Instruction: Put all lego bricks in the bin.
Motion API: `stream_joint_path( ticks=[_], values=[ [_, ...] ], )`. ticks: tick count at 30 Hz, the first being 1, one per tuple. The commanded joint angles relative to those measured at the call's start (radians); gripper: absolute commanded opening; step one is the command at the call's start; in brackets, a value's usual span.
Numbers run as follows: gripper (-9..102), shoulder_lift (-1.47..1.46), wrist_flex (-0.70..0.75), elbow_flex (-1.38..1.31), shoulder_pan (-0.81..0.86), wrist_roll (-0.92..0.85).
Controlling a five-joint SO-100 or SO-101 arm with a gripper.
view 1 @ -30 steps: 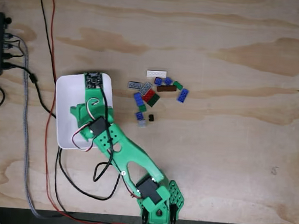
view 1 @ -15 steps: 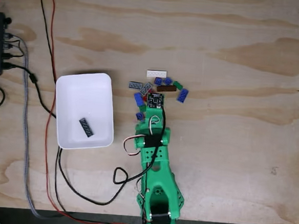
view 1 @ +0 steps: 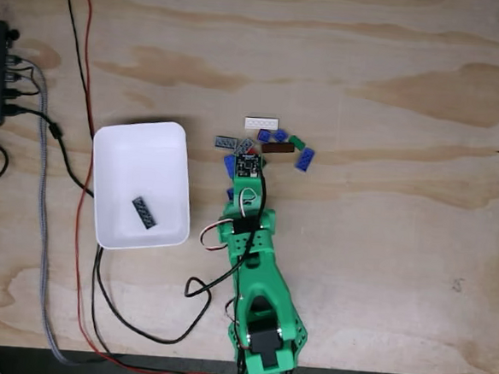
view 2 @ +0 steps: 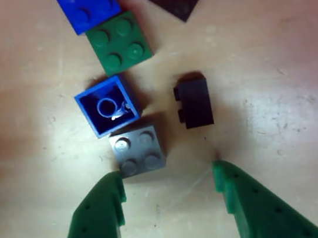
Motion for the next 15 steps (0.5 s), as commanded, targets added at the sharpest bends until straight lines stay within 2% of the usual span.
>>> stream_joint_path(
  ticks=[1,4,11,15],
  values=[
    [16,-0.041,-0.025,-0.1,-0.041,0.014],
    [14,-0.063,-0.029,-0.13,-0.06,0.014],
    [0,-0.084,-0.055,-0.16,-0.072,-0.002],
    [0,0.025,-0.003,-0.153,-0.074,0.055]
  ],
)
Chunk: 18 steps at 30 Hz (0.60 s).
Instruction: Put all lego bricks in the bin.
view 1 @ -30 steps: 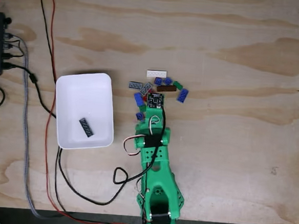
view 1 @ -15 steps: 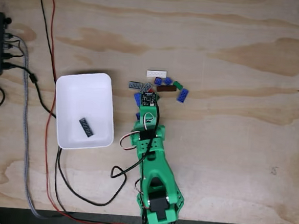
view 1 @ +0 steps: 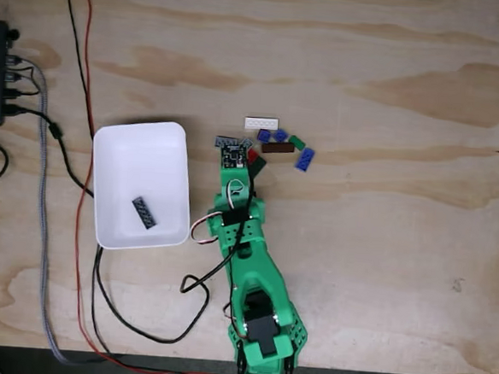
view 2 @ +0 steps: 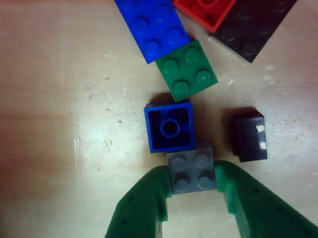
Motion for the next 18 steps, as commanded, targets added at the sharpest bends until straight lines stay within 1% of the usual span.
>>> stream_joint_path(
  ticks=[1,5,7,8,10,12,15,18],
  values=[
    [0,0.184,0.086,-0.074,-0.018,0.077],
    [0,0.548,0.345,-0.17,-0.126,0.241],
    [0,0.583,0.451,-0.287,-0.135,0.285],
    [0,0.575,0.469,-0.333,-0.124,0.293],
    [0,0.543,0.462,-0.391,-0.1,0.29],
    [0,0.506,0.43,-0.403,-0.126,0.282],
    [0,0.362,0.422,-0.465,-0.255,0.311],
    [0,0.15,0.396,-0.571,-0.367,0.367]
  ],
)
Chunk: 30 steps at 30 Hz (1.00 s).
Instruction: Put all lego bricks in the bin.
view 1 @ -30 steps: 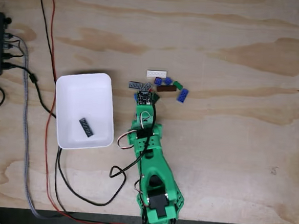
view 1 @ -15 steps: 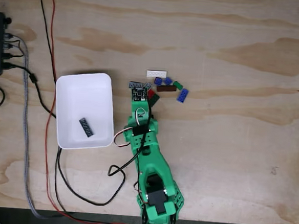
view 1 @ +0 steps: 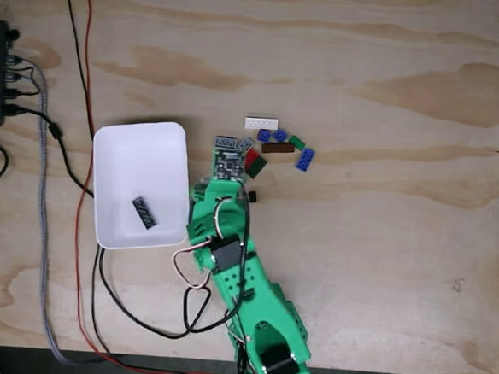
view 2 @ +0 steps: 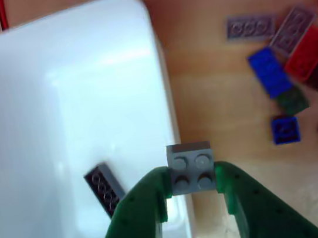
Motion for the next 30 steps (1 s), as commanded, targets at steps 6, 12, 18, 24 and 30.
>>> stream_joint_path(
  ticks=[6,12,18,24,30],
  values=[
    [5,-0.442,-0.02,-0.357,-0.282,0.135],
    [31,-0.399,-0.048,-0.336,-0.242,0.187],
    [28,-0.071,0.044,-0.324,0.014,0.12],
    [20,-0.057,-0.046,0.095,0.33,-0.202],
    [18,-0.316,-0.189,0.086,0.342,-0.241]
  ],
)
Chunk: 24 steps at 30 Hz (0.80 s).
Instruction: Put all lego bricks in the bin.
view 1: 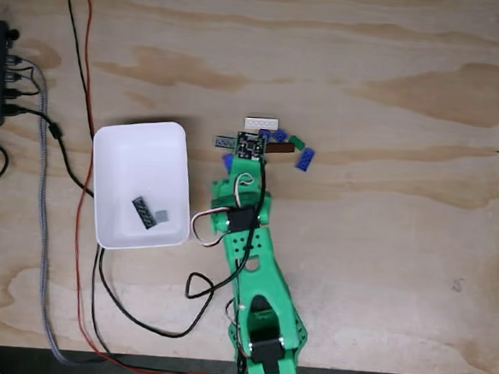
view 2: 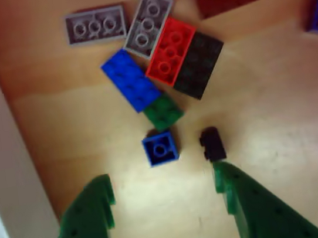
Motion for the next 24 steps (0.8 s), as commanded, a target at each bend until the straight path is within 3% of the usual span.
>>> stream_joint_path(
  ticks=[1,9,24],
  values=[
    [18,-0.155,-0.087,-0.072,0.009,-0.04],
    [17,-0.341,-0.087,-0.146,-0.1,-0.012],
    [14,-0.414,-0.152,-0.109,-0.063,-0.06]
  ],
)
